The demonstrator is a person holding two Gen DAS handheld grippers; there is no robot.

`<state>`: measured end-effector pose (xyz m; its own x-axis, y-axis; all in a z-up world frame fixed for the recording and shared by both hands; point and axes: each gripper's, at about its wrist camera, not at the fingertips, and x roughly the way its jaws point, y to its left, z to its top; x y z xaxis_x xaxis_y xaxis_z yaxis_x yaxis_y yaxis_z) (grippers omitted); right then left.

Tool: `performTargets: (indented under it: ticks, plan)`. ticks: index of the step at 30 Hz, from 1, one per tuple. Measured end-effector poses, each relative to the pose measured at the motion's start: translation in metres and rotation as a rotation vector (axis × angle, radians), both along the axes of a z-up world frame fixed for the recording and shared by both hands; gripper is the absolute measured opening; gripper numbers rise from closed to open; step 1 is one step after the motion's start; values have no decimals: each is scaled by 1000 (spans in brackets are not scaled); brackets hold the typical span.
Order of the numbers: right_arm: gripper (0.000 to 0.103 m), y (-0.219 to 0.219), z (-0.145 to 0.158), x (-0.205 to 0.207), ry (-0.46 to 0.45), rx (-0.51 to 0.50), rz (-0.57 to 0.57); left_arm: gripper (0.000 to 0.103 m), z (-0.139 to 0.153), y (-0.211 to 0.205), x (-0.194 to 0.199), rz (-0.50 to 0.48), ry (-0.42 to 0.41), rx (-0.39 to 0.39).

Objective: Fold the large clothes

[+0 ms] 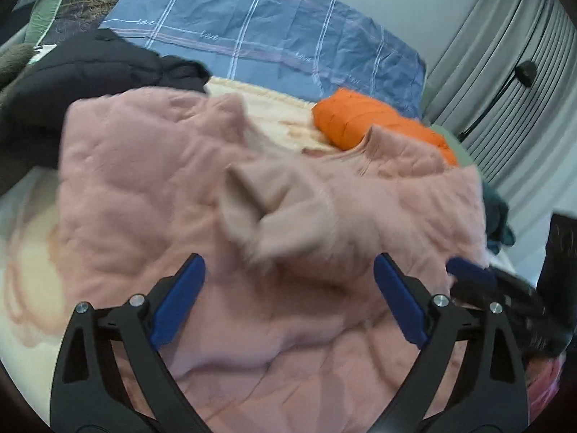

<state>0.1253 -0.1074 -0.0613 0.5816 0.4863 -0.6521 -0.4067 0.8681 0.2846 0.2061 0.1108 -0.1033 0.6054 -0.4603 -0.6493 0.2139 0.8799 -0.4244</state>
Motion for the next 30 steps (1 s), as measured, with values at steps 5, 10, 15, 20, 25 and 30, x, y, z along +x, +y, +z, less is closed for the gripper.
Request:
performTargets:
  ticks: [5,10,15,20,25,30]
  plan:
    - [45,-28,-1,0,-11,-14,-103,18,22,-17,12,-10,-49,1]
    - [56,-58,16,-5,-74,26,-183,18,98,23,-42,72,-350,-3]
    - [61,-56,-16,26,53,-87,-234,42,53,64,-39,179,-202,192]
    - [60,-40,-36,28,40,-210,-262,49,4,97,-40,317,-77,294]
    - [60,-34,5,17,-82,-242,-247,48,58,88,-58,313,-229,184]
    - [60,-27,6,38,-80,-220,-260,54,60,8,-54,102,-278,309]
